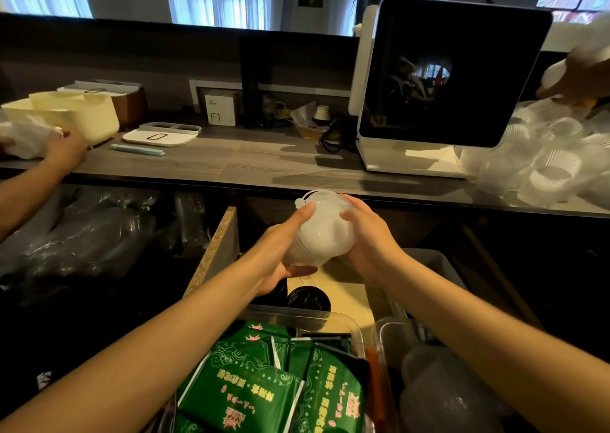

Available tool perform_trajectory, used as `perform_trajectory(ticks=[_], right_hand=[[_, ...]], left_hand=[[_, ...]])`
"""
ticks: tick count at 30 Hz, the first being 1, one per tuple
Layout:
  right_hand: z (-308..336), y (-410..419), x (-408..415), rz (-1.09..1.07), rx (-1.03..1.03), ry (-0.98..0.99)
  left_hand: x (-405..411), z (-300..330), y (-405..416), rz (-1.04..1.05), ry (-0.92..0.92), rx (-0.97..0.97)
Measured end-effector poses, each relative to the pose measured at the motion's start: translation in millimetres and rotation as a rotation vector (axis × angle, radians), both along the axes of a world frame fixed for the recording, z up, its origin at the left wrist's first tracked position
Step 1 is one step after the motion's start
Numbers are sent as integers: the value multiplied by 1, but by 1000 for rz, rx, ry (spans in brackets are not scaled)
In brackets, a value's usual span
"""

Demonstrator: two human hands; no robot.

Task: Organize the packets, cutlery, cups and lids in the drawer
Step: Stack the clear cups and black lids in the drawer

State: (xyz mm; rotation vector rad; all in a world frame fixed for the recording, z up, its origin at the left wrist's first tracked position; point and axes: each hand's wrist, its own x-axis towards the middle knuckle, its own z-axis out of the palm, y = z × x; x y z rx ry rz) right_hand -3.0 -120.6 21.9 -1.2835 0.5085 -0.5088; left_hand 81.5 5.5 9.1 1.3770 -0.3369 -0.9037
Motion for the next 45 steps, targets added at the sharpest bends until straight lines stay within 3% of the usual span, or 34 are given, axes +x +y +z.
perform_trajectory(ticks=[5,17,29,34,39,45], right_hand=[[-2,0,-1,-9,-140,-24],[2,-1,-2,100,-116,11],[9,-11,1,-146,-175,0],[13,-22,-4,-149,-83,-16],[16,-28,-4,-56,95,105],[5,-38,5,-44,-10,263]], left_hand=[[-3,3,3,-18,33,-81],[-2,-2,11,-21,17,-130],[1,-5,11,4,79,-171],[8,-1,16,114,170,-193],[15,3,19,219,213,-157],[23,-1,18,289,224,-56]])
